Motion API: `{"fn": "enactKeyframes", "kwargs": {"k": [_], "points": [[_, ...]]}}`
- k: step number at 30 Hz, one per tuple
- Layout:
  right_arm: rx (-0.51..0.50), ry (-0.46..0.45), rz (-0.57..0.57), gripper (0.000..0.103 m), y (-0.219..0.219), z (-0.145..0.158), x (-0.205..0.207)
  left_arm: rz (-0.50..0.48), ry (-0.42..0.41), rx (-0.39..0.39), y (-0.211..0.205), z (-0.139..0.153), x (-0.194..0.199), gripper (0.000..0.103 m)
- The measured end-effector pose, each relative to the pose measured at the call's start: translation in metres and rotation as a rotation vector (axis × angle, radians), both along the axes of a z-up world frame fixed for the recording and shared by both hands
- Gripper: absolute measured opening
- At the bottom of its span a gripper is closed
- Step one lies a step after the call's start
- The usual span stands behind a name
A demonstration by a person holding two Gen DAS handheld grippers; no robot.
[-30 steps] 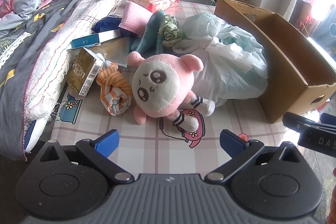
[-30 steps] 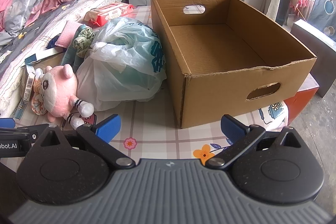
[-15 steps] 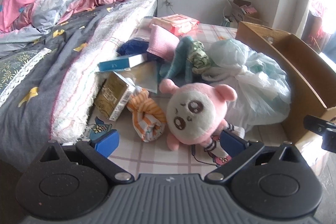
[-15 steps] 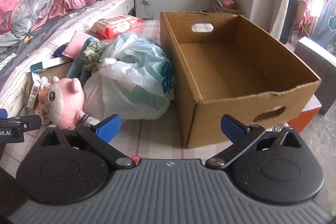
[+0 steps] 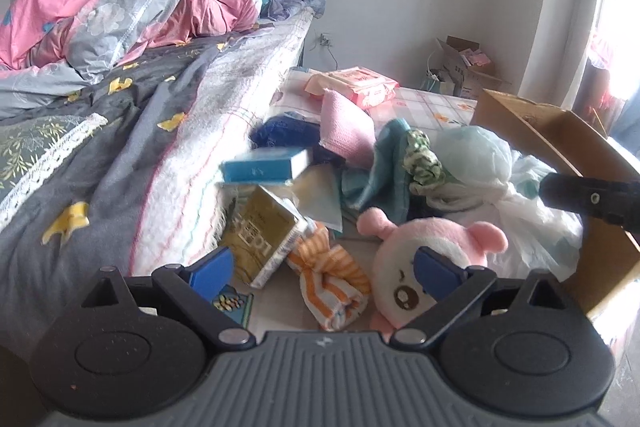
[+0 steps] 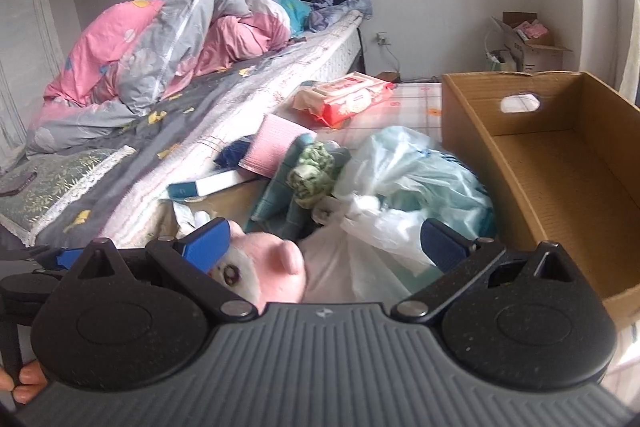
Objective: Organize soft objects
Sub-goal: 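Reach the right gripper into the pile and grasp the blue-white bandage box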
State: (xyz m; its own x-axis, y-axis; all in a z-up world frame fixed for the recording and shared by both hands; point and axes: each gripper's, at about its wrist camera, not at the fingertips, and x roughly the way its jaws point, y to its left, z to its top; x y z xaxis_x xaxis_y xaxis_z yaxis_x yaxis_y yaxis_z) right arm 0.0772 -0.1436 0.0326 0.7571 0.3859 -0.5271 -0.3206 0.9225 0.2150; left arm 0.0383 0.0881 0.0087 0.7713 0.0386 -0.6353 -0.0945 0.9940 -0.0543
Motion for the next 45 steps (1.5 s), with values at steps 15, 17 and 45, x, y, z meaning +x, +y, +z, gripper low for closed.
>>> {"fn": "enactKeyframes", "kwargs": {"k": [15, 17, 45], "points": [[0.366, 0.428, 0.18, 0.072, 0.115, -0.008, 0.196, -0.211, 0.156, -0.059, 0.079, 0.015, 0.138, 0.089], [0.381, 0.55, 0.148, 0.064, 0.129, -0.037, 0.22, -0.238, 0.198, -0.043, 0.076, 0.008, 0.154, 0.09], [0.654, 0.925, 0.142, 0.02, 0.158, -0.133, 0.275, -0.163, 0.502, -0.148, 0.09, -0.034, 0.217, 0.081]]}}
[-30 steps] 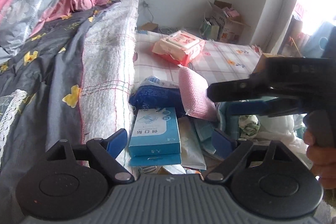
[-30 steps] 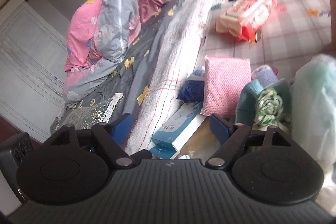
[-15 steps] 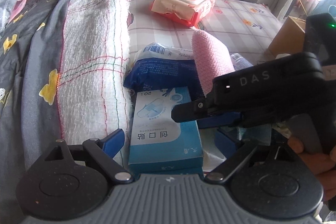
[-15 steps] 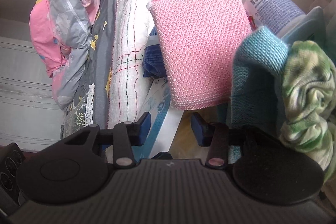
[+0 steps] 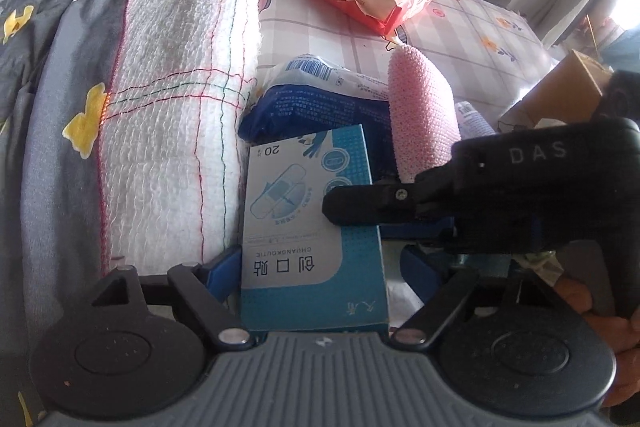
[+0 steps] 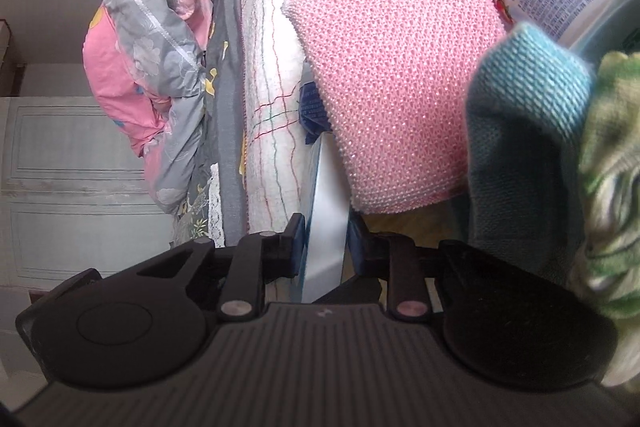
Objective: Organize soft objects
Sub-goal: 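Reach the right gripper into the pile and grasp the blue-white bandage box, then carry the bandage box with the right gripper down into the cardboard box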
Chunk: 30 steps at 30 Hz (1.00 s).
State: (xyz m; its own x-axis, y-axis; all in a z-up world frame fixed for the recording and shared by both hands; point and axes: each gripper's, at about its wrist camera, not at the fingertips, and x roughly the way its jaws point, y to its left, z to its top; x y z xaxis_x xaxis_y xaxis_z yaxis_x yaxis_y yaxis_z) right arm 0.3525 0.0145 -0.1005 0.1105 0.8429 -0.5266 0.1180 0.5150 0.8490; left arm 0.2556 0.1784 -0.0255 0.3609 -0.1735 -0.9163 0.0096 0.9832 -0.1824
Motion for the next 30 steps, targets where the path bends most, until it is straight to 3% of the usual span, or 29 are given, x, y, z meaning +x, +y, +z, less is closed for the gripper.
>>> {"fn": "enactKeyframes", "kwargs": {"k": [10, 16, 23, 30], "points": [[0.092, -0.068, 0.056, 0.018, -0.012, 0.05, -0.028, 0.062, -0.107, -0.002, -0.008, 0.058, -0.051, 0.076], [0.14, -0.192, 0.075, 0.019, -0.058, 0.107, -0.049, -0.008, -0.223, -0.006, -0.056, 0.108, -0.074, 0.076], [0.115, -0.357, -0.023, 0.019, -0.178, 0.167, -0.068, -0.184, -0.33, -0.056, -0.158, 0.14, -0.058, 0.078], [0.026, -0.432, -0.214, 0.019, -0.316, 0.185, -0.068, -0.361, -0.366, -0.131, -0.276, 0.135, -0.006, 0.08]]}}
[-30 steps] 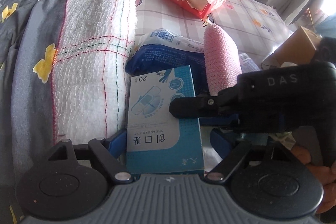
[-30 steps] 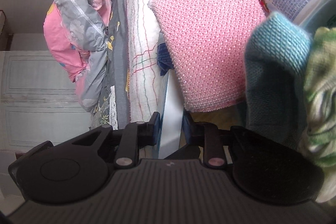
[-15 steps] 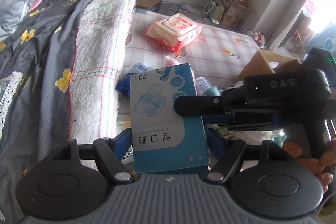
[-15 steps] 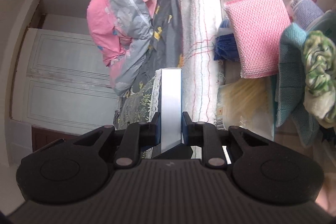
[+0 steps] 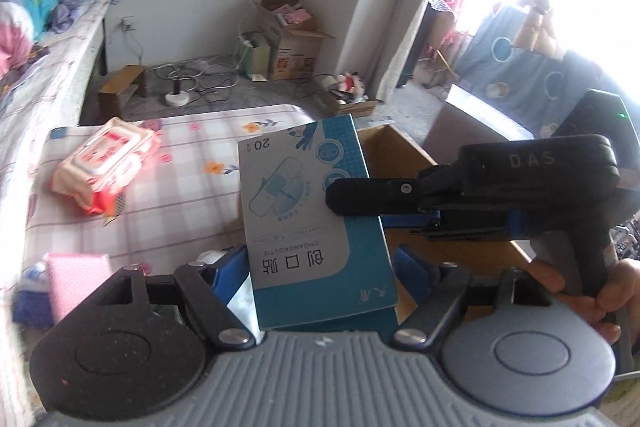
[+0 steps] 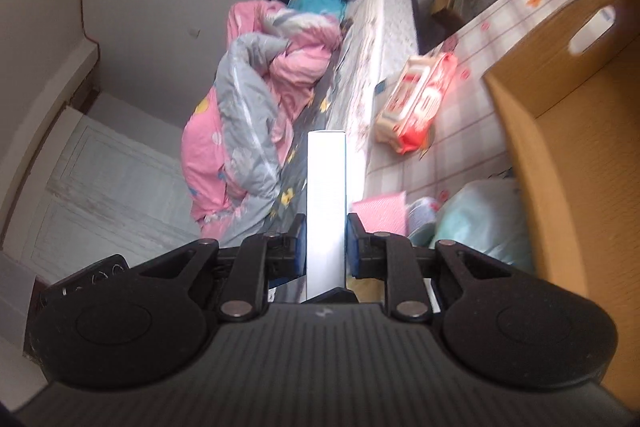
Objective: Organize soft objects
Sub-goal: 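Carry the bandage box with the right gripper down into the cardboard box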
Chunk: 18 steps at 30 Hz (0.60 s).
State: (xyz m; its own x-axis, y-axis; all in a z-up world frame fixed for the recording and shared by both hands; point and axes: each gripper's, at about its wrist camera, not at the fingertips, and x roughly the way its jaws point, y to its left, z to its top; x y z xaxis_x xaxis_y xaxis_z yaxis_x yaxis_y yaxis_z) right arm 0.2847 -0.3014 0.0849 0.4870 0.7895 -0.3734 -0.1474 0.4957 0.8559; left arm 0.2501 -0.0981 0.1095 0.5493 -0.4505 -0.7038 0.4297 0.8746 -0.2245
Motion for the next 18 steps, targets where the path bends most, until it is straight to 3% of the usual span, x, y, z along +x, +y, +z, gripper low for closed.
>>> {"fn": "enactKeyframes", "kwargs": {"k": [4, 8, 12, 18], "points": [[-0.012, 0.036, -0.082, 0.019, -0.064, -0.016, 0.014, -0.058, 0.024, -0.009, -0.05, -0.022, 0.033, 0.081], [0.001, 0.119, -0.114, 0.019, -0.106, -0.049, 0.038, -0.049, 0.075, 0.006, -0.07, -0.048, 0.063, 0.082], [-0.009, 0.201, -0.122, 0.019, -0.124, -0.087, 0.07, -0.014, 0.086, 0.009, -0.06, -0.061, 0.077, 0.082], [-0.133, 0.306, -0.055, 0.019, -0.115, -0.138, 0.123, 0.071, 0.066, 0.033, -0.021, -0.061, 0.084, 0.085]]}}
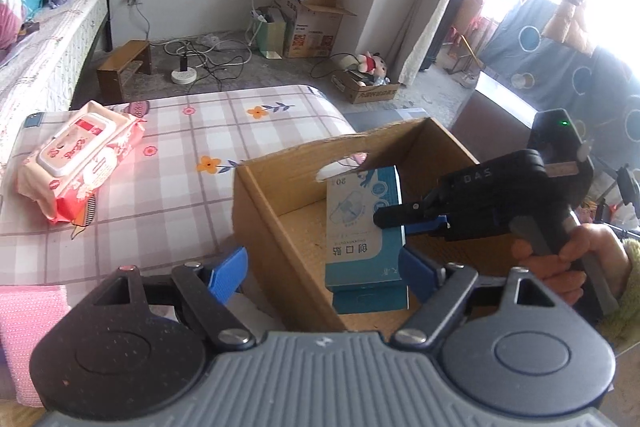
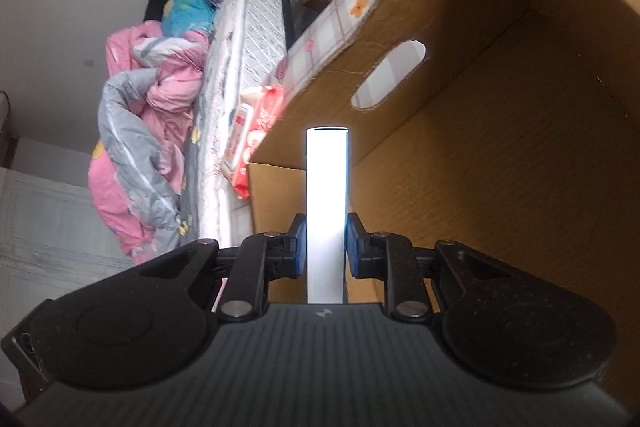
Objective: Organize soft objects
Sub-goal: 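Carry the bandage box with the right gripper down into the cardboard box, then open the right gripper and lift it out of the cardboard box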
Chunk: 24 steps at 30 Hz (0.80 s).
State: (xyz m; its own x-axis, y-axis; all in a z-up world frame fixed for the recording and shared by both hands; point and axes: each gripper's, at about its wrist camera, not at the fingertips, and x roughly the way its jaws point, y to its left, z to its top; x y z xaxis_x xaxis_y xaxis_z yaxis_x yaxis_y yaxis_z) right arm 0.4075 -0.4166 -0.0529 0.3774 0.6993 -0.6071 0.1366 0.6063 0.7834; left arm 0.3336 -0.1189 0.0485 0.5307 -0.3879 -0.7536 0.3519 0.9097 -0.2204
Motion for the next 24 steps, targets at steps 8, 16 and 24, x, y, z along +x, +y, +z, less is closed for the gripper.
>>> {"fn": "enactKeyframes", "kwargs": {"k": [8, 16, 24], "points": [[-0.135, 0.055, 0.146, 0.02, 0.037, -0.048, 0.051, 0.083, -0.058, 0.003, 0.044, 0.003, -0.016, 0.093], [-0.136, 0.038, 0.209, 0.026, 0.049, -0.063, 0.078, 0.135, -0.098, -0.02, 0.08, 0.002, -0.039, 0.099], [-0.213, -0.004, 0.287, 0.036, 0.092, -0.067, 0.088, 0.17, -0.081, -0.052, 0.104, -0.004, -0.053, 0.099]]}}
